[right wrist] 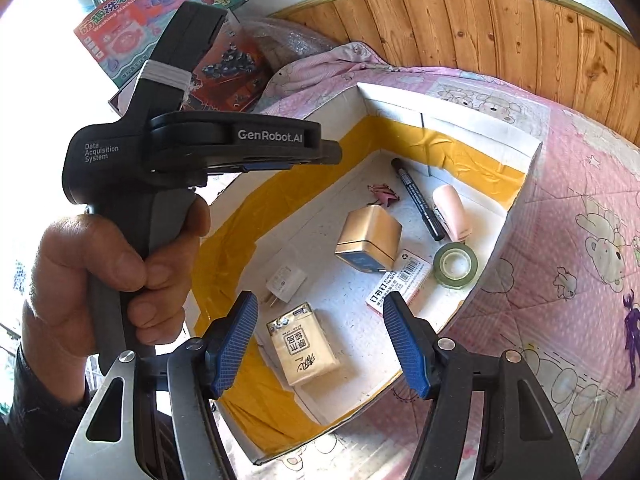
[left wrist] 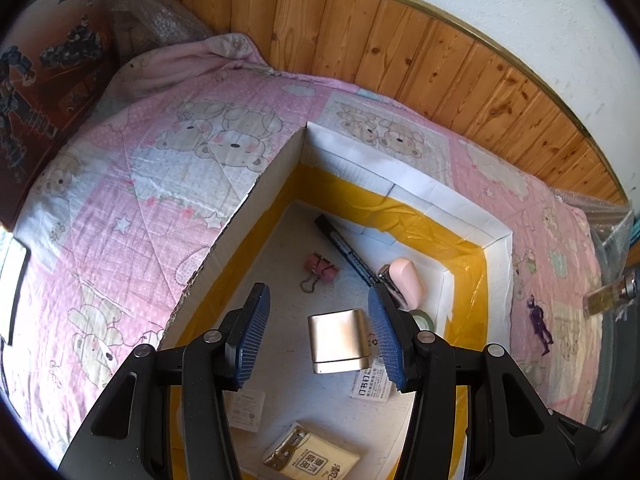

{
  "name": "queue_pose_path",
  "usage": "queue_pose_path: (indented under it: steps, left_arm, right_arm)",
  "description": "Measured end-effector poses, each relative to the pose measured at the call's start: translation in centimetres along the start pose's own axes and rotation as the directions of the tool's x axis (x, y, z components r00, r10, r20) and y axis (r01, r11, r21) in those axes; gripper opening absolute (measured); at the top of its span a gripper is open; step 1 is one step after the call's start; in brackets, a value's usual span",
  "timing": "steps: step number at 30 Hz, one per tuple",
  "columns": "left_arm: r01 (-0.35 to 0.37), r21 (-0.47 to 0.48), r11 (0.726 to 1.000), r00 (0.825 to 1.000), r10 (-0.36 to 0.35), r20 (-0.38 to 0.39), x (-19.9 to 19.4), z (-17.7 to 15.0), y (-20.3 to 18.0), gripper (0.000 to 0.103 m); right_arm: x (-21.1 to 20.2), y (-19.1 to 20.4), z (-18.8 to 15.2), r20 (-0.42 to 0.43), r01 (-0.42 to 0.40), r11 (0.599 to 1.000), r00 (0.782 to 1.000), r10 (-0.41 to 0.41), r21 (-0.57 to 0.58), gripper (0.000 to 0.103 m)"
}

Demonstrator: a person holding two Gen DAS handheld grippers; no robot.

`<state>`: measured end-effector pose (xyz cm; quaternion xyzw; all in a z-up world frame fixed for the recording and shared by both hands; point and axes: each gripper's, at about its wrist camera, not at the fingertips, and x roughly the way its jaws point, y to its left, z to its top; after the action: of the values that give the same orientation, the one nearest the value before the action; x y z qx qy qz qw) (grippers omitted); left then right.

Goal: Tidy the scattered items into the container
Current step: 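Raise both tools out of the box and move back over the bedspread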

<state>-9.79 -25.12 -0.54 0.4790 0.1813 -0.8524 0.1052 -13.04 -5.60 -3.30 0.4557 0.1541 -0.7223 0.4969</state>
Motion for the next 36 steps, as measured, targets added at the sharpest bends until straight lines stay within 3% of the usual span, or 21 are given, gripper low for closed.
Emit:
queue_pose_path:
  steps: [24,31,36]
  left_arm:
    - [-0.064,0.063,0.996,0.994,0.058,0.097,-5.4,-2.2,-3.6,0.054]
    - [0.018,0.054,0.998,0.992,-0.025,0.123,-7.3,-3.5,-5.9,0.054]
    - [0.072,0.120,0.990,0.989,-0.086,0.118,-8.2,-5.2,-9.5,0.054]
  right_arm:
    - [-5.1,2.1,-1.8,0.056,-0.045,0.993,0.997,0.051,-0.105,0.066]
    - [-8.4,1.1,-2.4,0.116,-0.076,0.992,0.989,0.087,-0.099,0.066]
    - [-11.8,-1.6,-3.1,0.153,-0.032,0.995,0.987,0.046,-0.093,0.063]
